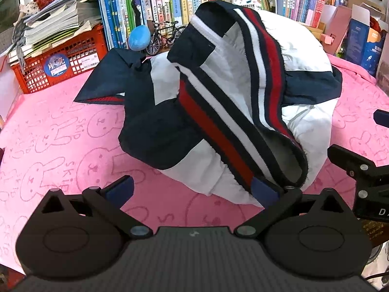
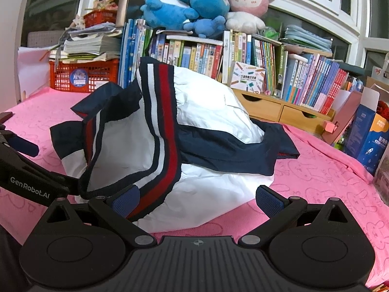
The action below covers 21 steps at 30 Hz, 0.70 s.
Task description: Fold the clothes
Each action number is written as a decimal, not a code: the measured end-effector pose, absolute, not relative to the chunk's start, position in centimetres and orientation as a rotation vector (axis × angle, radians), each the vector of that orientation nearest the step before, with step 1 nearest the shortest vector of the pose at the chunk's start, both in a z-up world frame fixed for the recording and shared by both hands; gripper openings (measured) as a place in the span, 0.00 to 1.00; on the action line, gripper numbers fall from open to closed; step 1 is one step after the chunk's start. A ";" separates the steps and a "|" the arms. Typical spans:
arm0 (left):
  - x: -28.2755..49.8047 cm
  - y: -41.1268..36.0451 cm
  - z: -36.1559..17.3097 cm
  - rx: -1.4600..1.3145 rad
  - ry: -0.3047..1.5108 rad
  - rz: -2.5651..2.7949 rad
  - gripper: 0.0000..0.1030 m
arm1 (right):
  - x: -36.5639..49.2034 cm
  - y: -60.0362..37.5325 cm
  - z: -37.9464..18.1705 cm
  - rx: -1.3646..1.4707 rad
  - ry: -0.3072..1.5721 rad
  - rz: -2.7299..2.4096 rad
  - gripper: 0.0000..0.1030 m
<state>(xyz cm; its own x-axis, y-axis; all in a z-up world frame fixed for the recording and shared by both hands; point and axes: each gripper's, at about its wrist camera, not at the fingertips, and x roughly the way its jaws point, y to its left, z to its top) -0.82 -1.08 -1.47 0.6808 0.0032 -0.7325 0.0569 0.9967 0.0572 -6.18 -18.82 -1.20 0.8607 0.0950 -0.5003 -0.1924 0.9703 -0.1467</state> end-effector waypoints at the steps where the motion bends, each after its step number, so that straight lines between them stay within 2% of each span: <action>1: -0.7 -0.8 -1.5 0.061 0.827 -0.034 1.00 | -6.1 -18.8 -1.2 -0.194 0.515 0.152 1.00; 5: -0.5 0.3 -1.7 0.005 0.846 -0.032 1.00 | -5.8 -18.3 -1.0 -0.208 0.519 0.171 0.92; 15: -0.2 0.7 -1.7 0.016 0.846 -0.012 1.00 | -4.5 -16.3 -0.3 -0.262 0.488 0.184 0.92; 21: -0.3 2.2 -1.8 -0.004 0.863 0.038 1.00 | 2.2 -12.7 0.9 -0.361 0.405 0.174 0.91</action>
<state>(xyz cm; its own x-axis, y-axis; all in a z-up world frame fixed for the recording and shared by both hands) -0.33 2.21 -1.84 0.6498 0.0318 -0.7594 -0.0347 0.9993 0.0121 2.17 -12.73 0.85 0.9054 0.0939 -0.4140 -0.2362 0.9217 -0.3076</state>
